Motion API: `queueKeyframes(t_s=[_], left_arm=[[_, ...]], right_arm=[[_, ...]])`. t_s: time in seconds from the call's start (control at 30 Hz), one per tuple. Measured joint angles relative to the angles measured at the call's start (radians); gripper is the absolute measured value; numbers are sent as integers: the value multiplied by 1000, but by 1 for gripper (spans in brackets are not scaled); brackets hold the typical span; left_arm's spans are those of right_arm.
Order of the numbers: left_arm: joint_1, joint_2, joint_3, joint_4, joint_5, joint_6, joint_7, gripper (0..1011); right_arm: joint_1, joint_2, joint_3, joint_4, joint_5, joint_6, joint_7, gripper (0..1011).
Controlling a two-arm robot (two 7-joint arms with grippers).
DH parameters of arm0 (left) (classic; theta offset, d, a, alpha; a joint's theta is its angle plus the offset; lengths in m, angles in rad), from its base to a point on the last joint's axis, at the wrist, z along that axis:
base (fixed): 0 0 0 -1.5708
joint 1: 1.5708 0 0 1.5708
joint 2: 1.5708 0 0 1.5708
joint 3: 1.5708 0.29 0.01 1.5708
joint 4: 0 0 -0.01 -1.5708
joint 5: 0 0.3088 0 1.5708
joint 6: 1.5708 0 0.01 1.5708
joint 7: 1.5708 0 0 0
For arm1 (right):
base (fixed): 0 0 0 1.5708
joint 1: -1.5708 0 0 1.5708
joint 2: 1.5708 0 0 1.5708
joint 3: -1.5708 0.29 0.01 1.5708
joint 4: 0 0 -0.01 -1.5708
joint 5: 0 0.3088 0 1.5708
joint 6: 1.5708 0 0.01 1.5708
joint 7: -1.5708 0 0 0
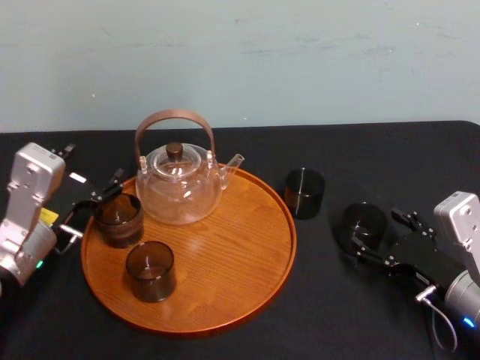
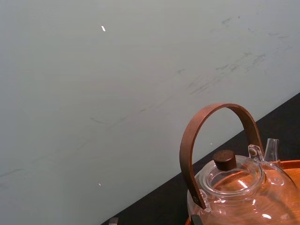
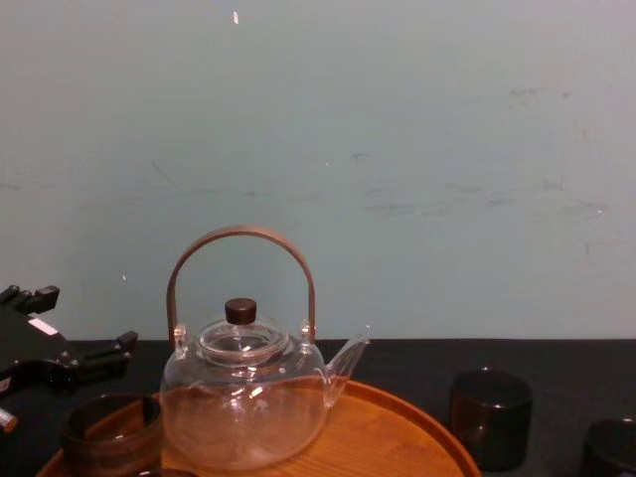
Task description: Pick up the glass from the table and place it on the tray.
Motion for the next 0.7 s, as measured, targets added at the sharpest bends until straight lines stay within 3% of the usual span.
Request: queueKeyframes(t_s=[0.7], left_arm=[[0,0,0,0,0,0,0,1001]], right_arm=[[33,-40,29,26,-25,79,55,1002]])
